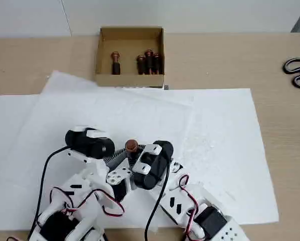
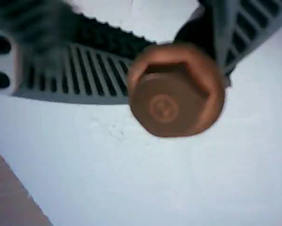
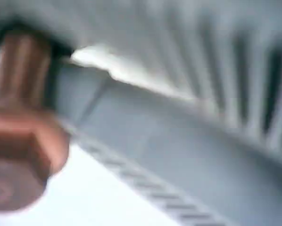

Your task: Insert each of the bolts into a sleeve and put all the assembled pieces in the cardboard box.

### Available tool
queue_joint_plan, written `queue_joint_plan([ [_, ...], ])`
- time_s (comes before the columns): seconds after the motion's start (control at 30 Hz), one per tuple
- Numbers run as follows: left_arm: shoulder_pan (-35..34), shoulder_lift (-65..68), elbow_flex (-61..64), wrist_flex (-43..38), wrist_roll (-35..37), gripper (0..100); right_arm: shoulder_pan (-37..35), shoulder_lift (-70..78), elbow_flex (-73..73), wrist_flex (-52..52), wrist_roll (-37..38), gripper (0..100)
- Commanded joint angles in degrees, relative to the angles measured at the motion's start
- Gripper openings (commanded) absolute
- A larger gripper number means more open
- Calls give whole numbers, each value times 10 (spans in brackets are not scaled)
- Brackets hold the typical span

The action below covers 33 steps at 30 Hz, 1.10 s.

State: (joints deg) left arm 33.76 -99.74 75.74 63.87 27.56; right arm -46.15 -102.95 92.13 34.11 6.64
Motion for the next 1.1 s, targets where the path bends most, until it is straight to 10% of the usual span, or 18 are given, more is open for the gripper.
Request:
queue_joint_plan([
  [0.0, -13, 6, -7, 18, -33, 269, -1, -9, -39, -13, 4, 3],
  [0.33, -180, 3, -14, 73, -181, 268, -1, -8, -39, -13, 4, 3],
  [0.57, -250, 3, -61, 70, -185, 243, 0, -9, -38, -13, 39, 3],
  [0.73, -287, 2, -89, 69, -185, 3, 35, -9, -39, -13, 40, 3],
  [1.07, -291, 2, -60, 59, -185, 6, 73, -9, -41, -13, 38, 3],
])
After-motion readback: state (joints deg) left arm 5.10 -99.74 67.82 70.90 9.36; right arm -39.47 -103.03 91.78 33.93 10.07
